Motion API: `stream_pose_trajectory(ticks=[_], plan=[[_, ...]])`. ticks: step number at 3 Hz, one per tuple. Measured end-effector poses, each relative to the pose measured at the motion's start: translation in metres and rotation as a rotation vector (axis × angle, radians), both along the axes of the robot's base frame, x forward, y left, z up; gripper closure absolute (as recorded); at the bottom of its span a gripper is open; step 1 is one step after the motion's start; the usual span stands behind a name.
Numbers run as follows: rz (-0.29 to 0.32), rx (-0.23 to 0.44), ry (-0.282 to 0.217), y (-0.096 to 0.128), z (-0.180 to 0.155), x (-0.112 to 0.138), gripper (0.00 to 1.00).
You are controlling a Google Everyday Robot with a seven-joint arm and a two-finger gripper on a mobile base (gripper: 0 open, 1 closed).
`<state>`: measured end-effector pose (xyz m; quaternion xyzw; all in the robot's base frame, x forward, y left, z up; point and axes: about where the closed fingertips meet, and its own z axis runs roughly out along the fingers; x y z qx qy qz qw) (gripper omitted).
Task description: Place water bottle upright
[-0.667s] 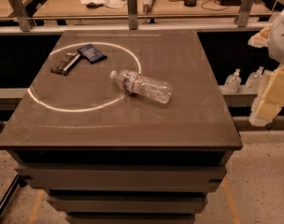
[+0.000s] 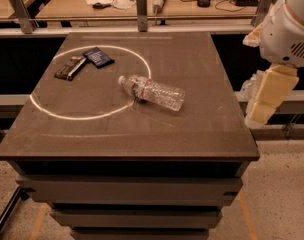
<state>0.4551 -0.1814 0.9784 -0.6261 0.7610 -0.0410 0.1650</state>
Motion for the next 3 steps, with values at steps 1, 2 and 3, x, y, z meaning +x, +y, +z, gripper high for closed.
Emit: stream_pose_trajectory(ticks=[1, 2, 3], plan=[[0.052, -0.006, 0.021, 0.039, -0.011, 0.026, 0.0], [0.094, -0.001, 0.052, 0.084, -0.028, 0.056, 0.0], [0.114, 0.005, 0.086, 0.122, -0.045, 0.083, 0.0]])
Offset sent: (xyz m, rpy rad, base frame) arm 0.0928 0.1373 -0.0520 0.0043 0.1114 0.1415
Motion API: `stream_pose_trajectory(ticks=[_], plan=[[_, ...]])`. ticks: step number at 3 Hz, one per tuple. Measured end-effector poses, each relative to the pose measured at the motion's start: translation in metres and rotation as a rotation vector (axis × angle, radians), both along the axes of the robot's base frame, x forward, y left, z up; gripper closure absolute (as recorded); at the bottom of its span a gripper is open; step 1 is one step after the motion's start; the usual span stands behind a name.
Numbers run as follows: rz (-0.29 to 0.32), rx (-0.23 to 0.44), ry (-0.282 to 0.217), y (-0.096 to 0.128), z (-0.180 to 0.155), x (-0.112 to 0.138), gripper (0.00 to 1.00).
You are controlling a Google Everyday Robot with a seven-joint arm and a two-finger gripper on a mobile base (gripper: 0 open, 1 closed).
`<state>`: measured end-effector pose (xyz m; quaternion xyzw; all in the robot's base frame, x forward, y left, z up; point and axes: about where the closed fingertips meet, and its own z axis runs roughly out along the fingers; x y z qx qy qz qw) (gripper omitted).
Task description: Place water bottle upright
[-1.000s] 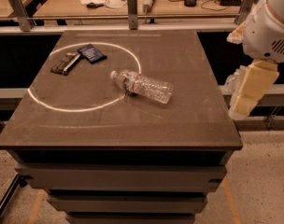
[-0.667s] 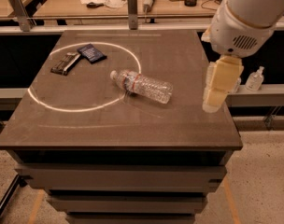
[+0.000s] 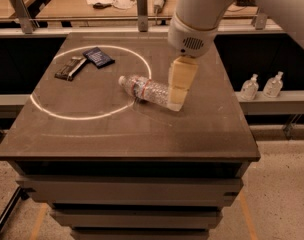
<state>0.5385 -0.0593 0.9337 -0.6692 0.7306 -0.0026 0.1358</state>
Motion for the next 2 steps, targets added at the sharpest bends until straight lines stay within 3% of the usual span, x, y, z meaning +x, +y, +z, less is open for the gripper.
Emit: stream_pose_trajectory(ticks=[2], plan=[[-0.001, -0.007, 0.062, 0.065, -0.037, 0.046, 0.0]])
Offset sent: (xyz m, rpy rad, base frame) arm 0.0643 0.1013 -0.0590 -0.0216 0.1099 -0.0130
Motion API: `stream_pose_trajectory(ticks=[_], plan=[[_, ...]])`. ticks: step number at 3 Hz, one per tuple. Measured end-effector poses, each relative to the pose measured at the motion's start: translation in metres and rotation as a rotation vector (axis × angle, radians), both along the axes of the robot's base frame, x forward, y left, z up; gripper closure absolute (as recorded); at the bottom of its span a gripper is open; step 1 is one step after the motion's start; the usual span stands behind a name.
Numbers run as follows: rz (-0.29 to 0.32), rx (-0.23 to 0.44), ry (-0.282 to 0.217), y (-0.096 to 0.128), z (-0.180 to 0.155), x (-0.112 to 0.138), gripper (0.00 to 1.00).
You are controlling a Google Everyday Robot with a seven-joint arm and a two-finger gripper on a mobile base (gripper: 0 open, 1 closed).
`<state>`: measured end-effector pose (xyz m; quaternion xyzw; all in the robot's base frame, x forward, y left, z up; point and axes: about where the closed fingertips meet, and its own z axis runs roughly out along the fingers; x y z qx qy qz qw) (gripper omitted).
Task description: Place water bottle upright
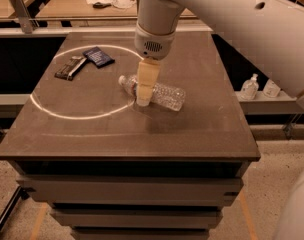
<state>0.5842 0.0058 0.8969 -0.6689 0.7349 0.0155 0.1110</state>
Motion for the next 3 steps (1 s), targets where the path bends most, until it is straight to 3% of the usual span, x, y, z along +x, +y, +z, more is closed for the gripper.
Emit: stream_pose_trajectory(ticks=[1, 2, 3], plan=[[-0.03, -0.005, 0.02, 0.016, -0.02, 0.012, 0.0], [-0.064, 0.0, 0.045, 0.028, -0.04, 0.02, 0.13], [-0.098, -0.01, 0.069, 0.037, -0.059, 0.023, 0.43]])
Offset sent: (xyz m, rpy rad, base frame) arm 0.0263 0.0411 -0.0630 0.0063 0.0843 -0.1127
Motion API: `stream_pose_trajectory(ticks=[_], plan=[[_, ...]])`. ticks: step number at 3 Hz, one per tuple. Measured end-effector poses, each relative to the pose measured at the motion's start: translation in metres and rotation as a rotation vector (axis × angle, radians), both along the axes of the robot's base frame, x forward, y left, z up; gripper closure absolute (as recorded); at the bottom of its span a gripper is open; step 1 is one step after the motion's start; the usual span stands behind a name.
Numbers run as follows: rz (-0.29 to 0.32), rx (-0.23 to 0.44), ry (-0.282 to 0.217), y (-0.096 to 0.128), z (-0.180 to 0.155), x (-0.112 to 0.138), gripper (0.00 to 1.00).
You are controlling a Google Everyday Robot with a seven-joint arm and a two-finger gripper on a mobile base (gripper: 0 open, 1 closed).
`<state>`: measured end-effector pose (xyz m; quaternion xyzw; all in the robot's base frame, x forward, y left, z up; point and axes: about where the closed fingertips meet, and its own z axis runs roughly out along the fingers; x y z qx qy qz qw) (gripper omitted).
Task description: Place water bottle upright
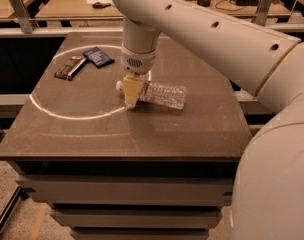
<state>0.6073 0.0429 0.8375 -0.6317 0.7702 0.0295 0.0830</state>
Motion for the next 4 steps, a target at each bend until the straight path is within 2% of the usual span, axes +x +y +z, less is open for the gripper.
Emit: stream_pose_trajectory(ticks=[1, 2, 3, 4], plan=[[-0.023, 0.0, -0.002, -0.001, 0.001, 0.0, 0.66], [-0.026, 0.043, -0.018, -0.013, 0.035, -0.006, 0.91], [-0.025, 0.159, -0.059, -0.033, 0.082, -0.015, 1.0], [-0.022, 0.341, -0.087, -0.051, 0.115, -0.027, 1.0]])
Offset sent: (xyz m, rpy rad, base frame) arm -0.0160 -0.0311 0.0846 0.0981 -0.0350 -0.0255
